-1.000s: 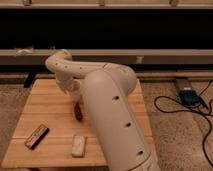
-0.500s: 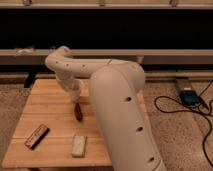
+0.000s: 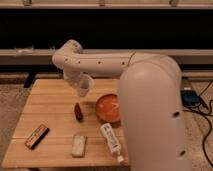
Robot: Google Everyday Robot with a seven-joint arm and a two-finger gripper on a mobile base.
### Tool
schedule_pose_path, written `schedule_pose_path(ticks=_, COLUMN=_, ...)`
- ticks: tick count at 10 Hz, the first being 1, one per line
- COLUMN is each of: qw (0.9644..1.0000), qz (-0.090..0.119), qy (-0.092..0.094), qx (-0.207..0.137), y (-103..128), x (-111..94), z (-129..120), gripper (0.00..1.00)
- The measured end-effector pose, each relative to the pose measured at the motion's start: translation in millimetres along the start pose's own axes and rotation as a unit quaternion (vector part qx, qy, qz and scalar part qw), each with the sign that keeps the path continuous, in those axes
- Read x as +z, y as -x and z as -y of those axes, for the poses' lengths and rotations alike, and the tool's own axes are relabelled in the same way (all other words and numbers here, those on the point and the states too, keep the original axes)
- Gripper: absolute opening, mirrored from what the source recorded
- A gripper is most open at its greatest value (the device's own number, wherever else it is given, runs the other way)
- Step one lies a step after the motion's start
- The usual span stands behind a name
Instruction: Place the ceramic cup in the ceramic bowl
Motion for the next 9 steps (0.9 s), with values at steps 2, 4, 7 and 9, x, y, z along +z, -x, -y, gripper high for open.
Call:
schedule_pose_path(ticks=2, qw=0.9992, qz=-0.008, qy=0.024, qx=0.030, y=21, x=-23, z=-36, gripper=0.00)
schedule_pose_path(ticks=4, qw=0.9976, qz=0.002, qy=0.044, qx=0.054, y=40, x=-29, z=-61, gripper=0.03)
schedule_pose_path(ticks=7, qw=0.9916, qz=0.038, qy=0.080, qx=0.095, y=65, x=-3, z=-89, gripper=0.32)
schedule_pose_path(ticks=9, qw=0.9855, qz=0.069, qy=0.108, qx=0.111, y=75, x=29, z=-101, gripper=0.55)
